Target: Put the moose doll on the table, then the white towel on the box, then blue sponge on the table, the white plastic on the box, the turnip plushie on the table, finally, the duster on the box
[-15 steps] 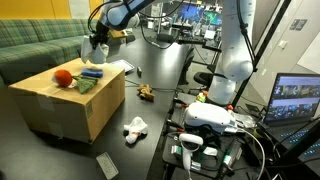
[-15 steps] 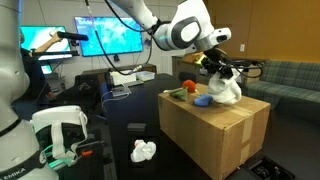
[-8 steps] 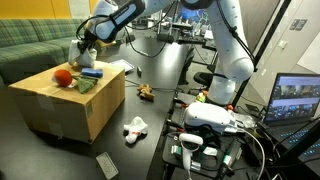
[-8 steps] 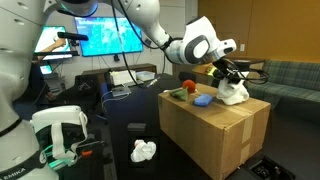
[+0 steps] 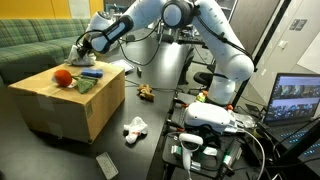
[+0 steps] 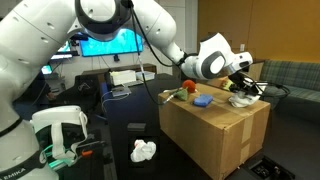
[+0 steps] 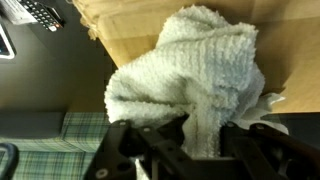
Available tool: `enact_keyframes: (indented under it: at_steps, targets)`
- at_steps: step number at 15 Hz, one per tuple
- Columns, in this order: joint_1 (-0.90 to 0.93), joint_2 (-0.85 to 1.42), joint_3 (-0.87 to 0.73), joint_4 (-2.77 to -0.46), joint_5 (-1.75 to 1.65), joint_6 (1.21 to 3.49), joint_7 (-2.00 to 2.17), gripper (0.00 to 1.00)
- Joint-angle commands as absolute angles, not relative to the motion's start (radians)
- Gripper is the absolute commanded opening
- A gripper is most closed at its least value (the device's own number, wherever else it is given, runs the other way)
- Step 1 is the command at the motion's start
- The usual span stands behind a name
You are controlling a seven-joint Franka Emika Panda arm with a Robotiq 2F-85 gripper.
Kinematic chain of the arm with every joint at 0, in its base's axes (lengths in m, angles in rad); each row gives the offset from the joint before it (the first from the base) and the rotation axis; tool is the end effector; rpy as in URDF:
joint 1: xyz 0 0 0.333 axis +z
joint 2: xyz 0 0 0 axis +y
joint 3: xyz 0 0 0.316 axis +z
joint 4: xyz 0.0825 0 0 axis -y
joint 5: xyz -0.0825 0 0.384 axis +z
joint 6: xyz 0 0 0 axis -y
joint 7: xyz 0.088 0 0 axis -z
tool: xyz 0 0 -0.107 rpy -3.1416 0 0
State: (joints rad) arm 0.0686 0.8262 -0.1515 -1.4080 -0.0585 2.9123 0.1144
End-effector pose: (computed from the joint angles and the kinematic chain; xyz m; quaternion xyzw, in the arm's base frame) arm 0.7770 -0.0279 0.2911 0.9400 -0.0268 0.3357 0.0548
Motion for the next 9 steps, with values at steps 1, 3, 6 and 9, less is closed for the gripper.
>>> enact_keyframes:
  at_steps: [1,3,6,9]
  targets:
    - [0.073,0.902,-0.173,-1.274,-0.064,2.872,0.134,0.40]
    - [0.040,0.876,-0.121,-1.276,-0.061,2.803,0.074,0.44]
    - [-0.007,0.778,-0.034,-1.351,-0.047,2.678,-0.029,0.67]
    - [-0.073,0.687,0.049,-1.402,-0.007,2.532,-0.140,0.88]
